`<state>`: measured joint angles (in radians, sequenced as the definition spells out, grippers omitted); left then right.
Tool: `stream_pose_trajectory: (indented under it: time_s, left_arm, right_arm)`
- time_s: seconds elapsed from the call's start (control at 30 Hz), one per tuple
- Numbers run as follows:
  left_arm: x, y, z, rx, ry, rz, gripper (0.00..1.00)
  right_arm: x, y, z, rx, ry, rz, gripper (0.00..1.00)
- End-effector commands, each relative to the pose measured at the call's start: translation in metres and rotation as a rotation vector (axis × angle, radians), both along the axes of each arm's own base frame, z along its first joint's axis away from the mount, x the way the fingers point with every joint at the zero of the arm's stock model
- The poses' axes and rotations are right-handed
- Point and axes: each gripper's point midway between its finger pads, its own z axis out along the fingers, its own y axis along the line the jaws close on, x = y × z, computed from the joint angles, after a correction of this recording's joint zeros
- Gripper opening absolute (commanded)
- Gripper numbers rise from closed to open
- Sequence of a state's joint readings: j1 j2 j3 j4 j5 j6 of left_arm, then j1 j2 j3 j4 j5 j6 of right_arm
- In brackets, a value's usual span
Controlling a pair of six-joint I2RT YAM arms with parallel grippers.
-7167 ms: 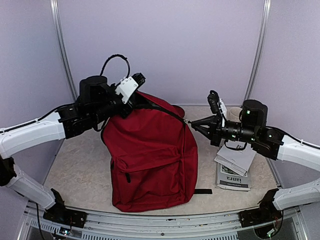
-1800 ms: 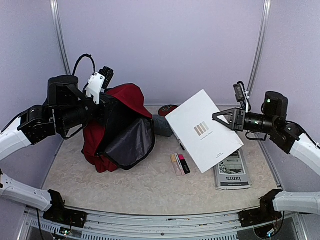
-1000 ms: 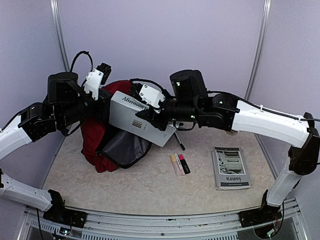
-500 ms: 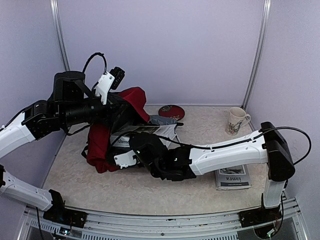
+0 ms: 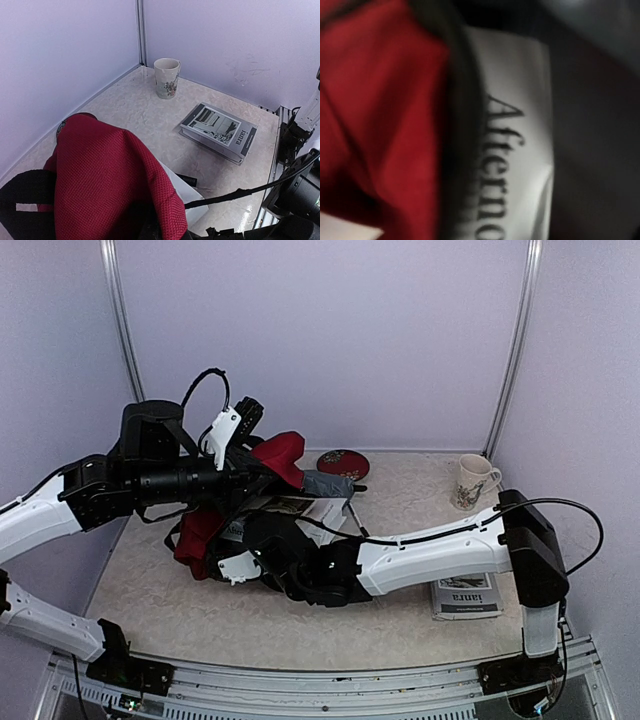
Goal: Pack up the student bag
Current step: Place the book in the largest pocket of the bag.
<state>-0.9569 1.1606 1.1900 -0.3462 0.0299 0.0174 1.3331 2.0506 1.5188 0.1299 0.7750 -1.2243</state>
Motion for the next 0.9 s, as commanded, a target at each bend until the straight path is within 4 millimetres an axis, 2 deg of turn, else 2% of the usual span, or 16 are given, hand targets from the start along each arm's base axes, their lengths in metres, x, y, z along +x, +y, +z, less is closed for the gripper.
stream_pose_trajectory:
  time_s: [0.0,0.1,0.2,0.3,0.57,0.7,0.77,0.87]
  left_arm:
    - [0.004,-0.003,0.002,-0.071,0.015,-0.002,0.00]
    - [0.014,0.004,-0.019,-0.061,0.064,0.031,0.00]
    - [0.022,0.010,-0.037,-0.068,0.107,0.054,0.00]
    - [0.027,0.008,-0.060,-0.061,0.148,0.057,0.00]
    - [0.018,-0.010,-0.144,0.010,0.332,-0.003,0.00]
    - [0.007,-0.014,-0.183,0.064,0.419,-0.017,0.00]
    - [0.004,-0.012,-0.194,0.079,0.442,-0.009,0.00]
    - [0.006,-0.006,-0.196,0.074,0.441,0.021,0.00]
  right_arm:
    - [-0.005,0.004,-0.024,0.043,0.174,0.004,0.79]
    - [-0.011,-0.002,-0.026,0.085,0.212,-0.001,0.88]
    - [-0.020,-0.007,-0.025,0.123,0.239,-0.007,0.90]
    - [-0.040,-0.006,-0.024,0.175,0.326,0.018,0.89]
    - [-0.081,-0.010,-0.035,0.357,0.591,0.037,0.90]
    - [-0.095,-0.022,-0.045,0.439,0.745,-0.006,0.89]
    - [-0.107,-0.028,-0.038,0.499,0.852,-0.007,0.86]
    - [-0.133,-0.040,-0.015,0.616,1.043,0.033,0.84]
